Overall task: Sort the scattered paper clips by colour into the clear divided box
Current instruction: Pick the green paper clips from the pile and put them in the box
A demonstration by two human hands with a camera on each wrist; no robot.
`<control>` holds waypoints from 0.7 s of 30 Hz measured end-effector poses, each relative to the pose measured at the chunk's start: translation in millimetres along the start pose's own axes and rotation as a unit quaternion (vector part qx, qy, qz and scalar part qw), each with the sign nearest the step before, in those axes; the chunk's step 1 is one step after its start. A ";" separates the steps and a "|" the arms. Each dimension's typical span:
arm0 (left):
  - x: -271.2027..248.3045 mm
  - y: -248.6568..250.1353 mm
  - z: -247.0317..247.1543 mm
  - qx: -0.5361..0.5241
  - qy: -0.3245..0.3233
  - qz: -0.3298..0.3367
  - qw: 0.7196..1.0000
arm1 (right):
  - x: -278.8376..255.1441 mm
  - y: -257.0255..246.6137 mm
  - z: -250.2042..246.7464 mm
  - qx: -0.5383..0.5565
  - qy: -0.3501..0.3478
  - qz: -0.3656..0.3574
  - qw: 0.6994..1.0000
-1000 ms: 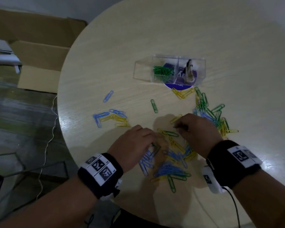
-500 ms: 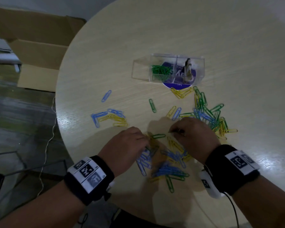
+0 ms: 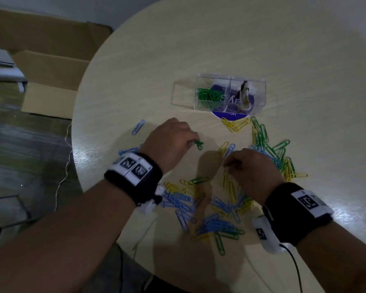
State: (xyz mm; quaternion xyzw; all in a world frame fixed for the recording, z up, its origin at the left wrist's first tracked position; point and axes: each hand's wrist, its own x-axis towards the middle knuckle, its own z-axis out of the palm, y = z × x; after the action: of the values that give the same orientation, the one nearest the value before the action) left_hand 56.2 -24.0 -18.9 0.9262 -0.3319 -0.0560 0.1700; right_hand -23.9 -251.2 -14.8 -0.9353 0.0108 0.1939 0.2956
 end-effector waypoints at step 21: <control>-5.8 0.9 -11.9 -0.088 -0.058 -0.166 0.980 | 7.1 -33.3 -12.8 -0.043 -0.017 -0.063 0.997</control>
State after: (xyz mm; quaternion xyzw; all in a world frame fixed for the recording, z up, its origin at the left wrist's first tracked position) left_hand 53.7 -17.6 -7.6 0.9450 -0.1763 -0.1663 0.2194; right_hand -8.3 -230.2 10.5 -0.9426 -0.0619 0.1911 0.2669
